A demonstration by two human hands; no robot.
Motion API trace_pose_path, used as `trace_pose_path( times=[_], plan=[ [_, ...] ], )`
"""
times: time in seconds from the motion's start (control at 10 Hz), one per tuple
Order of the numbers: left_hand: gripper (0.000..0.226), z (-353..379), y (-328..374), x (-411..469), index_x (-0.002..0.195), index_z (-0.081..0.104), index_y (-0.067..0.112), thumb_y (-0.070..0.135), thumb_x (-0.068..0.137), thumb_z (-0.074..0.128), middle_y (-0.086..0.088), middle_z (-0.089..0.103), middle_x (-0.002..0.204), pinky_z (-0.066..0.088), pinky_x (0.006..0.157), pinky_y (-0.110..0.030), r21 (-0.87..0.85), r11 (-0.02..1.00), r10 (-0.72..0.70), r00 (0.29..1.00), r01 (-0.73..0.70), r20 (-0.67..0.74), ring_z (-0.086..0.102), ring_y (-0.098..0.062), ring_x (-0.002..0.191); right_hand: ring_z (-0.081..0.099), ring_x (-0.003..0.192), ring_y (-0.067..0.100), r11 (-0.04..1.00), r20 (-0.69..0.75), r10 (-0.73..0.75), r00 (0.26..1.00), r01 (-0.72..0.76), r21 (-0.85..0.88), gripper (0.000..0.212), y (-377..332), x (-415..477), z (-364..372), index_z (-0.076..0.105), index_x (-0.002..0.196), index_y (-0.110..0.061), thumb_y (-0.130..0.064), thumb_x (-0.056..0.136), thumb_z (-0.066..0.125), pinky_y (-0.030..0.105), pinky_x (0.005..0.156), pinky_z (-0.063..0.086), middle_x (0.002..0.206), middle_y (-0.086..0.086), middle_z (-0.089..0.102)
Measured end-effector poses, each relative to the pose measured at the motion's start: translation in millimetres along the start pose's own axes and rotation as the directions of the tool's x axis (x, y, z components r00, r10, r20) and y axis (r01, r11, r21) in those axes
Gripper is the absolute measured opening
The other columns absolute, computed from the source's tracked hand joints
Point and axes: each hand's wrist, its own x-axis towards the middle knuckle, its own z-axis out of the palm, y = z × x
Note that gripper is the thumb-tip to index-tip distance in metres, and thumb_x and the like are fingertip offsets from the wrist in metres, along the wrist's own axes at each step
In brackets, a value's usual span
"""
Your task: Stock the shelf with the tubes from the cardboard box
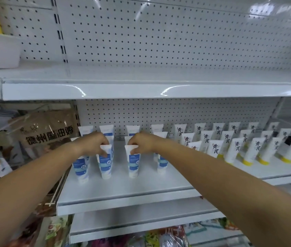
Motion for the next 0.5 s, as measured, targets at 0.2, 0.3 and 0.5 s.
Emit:
trace_pose_path(
  times=[0.2, 0.3, 0.5],
  plan=[
    [0.019, 1.9, -0.4, -2.8, 0.073, 0.064, 0.026, 0.035, 0.076, 0.081, 0.008, 0.063, 0.076, 0.043, 0.062, -0.029, -0.028, 1.000, 0.003, 1.000, -0.003, -0.007, 0.060, -0.015, 0.074, 0.062, 0.094, 0.021, 0.999, -0.007, 0.014, 1.000, -0.014, 0.034, 0.024, 2.9, 0.2, 3.4, 0.069, 0.107, -0.012, -0.027, 0.089, 0.066, 0.039, 0.085, 0.052, 0.106, 0.003, 0.070],
    [0.024, 1.1, 2.8, -7.5, 0.070, 0.061, 0.024, 0.035, 0.076, 0.082, 0.004, 0.059, 0.073, 0.036, 0.057, -0.029, -0.041, 0.999, 0.007, 1.000, -0.008, -0.022, 0.054, -0.015, 0.069, 0.063, 0.091, 0.020, 0.998, -0.017, 0.042, 0.999, -0.041, 0.054, 0.024, 4.9, -2.3, 5.6, 0.070, 0.104, -0.013, -0.030, 0.087, 0.066, 0.038, 0.083, 0.052, 0.102, 0.002, 0.071],
    [0.033, -8.5, -2.1, -13.1, 0.099, 0.075, 0.029, 0.042, 0.071, 0.085, 0.015, 0.072, 0.096, 0.056, 0.080, -0.032, -0.153, 0.988, -0.008, 0.999, 0.001, -0.043, 0.065, -0.007, 0.087, 0.062, 0.100, 0.011, 0.979, -0.113, 0.142, 0.983, -0.122, 0.163, 0.042, 15.2, -19.5, -8.0, 0.065, 0.123, -0.017, -0.037, 0.086, 0.070, 0.024, 0.091, 0.048, 0.113, -0.003, 0.070]
  ],
)
